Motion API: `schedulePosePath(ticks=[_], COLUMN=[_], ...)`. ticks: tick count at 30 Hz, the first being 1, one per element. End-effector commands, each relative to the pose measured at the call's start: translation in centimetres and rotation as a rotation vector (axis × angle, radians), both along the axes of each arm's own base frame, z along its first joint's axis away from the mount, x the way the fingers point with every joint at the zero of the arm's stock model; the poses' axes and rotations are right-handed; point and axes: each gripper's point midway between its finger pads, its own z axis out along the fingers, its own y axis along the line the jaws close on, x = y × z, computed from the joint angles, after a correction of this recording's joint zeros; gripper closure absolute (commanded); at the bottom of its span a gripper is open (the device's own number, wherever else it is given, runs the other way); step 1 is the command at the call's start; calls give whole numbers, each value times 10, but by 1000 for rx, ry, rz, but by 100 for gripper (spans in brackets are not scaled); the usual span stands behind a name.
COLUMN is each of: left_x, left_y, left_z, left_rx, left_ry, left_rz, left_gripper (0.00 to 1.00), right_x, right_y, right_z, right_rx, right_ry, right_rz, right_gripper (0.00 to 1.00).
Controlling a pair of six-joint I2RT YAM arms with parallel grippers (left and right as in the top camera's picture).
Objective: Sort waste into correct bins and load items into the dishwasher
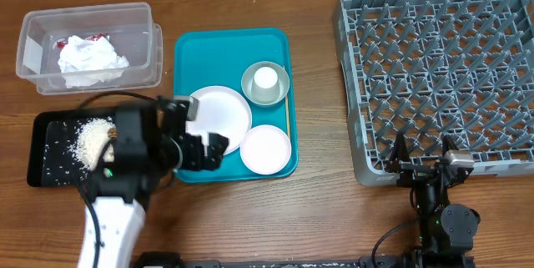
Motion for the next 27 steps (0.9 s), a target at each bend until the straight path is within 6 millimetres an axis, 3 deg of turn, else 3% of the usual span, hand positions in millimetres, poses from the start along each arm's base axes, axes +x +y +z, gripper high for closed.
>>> schedulePosePath(ticks=[1, 13, 17, 22, 27], left_x=[-10, -29, -30, -31, -33], left_y=[-12, -8, 7, 11, 13], left_z=[-11, -1, -7, -10, 3], left_rx=[-5, 128, 211, 226, 236], left_ry=[-112, -543, -584, -587, -651], left_rz=[-81, -203, -145, -129, -110], left_gripper=[0, 0, 0, 0, 0], right_x=[0, 0, 0, 0, 0], right_y=[0, 0, 0, 0, 0], right_z=[-1, -1, -1, -1, -1], right_rx=[-4, -4, -4, -4, -4], right_ry=[-6, -5, -5, -5, -5], right_rz=[1, 1, 1, 1, 1], right_gripper=[0, 0, 0, 0, 0])
